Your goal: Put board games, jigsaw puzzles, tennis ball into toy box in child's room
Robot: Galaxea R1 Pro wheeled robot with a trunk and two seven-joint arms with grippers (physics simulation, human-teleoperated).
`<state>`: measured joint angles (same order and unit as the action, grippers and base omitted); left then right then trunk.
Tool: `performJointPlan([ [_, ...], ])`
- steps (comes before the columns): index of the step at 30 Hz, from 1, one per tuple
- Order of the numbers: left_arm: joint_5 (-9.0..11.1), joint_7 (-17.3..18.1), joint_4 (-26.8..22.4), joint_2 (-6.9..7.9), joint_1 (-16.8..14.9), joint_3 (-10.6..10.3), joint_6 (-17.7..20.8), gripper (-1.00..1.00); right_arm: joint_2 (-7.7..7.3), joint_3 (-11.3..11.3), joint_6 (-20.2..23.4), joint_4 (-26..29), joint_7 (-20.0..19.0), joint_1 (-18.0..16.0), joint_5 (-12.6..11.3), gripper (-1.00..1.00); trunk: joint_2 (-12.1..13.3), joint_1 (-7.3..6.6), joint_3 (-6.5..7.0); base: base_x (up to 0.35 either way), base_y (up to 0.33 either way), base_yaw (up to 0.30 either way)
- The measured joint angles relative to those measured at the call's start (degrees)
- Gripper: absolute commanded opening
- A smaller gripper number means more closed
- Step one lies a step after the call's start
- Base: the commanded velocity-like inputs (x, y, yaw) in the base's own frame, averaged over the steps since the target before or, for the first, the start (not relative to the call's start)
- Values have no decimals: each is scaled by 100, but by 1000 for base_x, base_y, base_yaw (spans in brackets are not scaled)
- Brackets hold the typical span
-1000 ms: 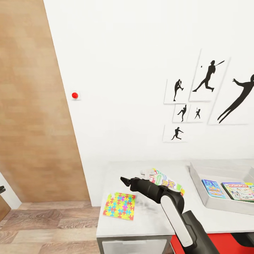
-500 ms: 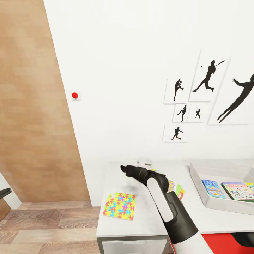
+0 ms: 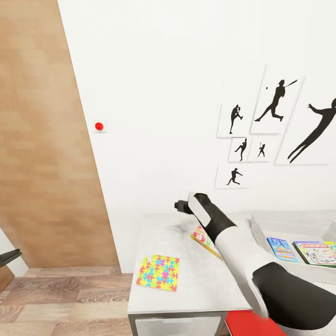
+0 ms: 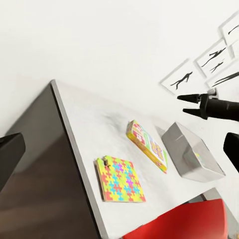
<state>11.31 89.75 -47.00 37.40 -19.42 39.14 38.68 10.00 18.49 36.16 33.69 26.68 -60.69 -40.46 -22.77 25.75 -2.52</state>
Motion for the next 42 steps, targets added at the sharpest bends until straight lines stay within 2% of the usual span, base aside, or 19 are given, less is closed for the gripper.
performJointPlan([
  [4,-1,1,-3,-19,-8,-3,3,100,0,-6,-80,-394,1,-172,-47,100,0,0,0,0,99,0],
  [9,-3,1,-5,-29,-11,-4,9,100,0,-20,-124,-595,2,-249,-64,100,0,-1,0,0,230,0],
  [21,-9,1,-4,-32,-13,-5,4,100,0,-7,-143,-663,-10,-260,-58,100,0,-1,0,0,224,0],
  [32,-9,0,-3,-31,-13,-5,-8,100,0,20,-154,-659,-19,-206,-45,100,0,0,-5,0,24,0],
  [42,-8,0,-4,-65,-13,-5,-9,100,0,21,-160,-662,-20,-215,-3,100,0,0,-84,0,1,0],
])
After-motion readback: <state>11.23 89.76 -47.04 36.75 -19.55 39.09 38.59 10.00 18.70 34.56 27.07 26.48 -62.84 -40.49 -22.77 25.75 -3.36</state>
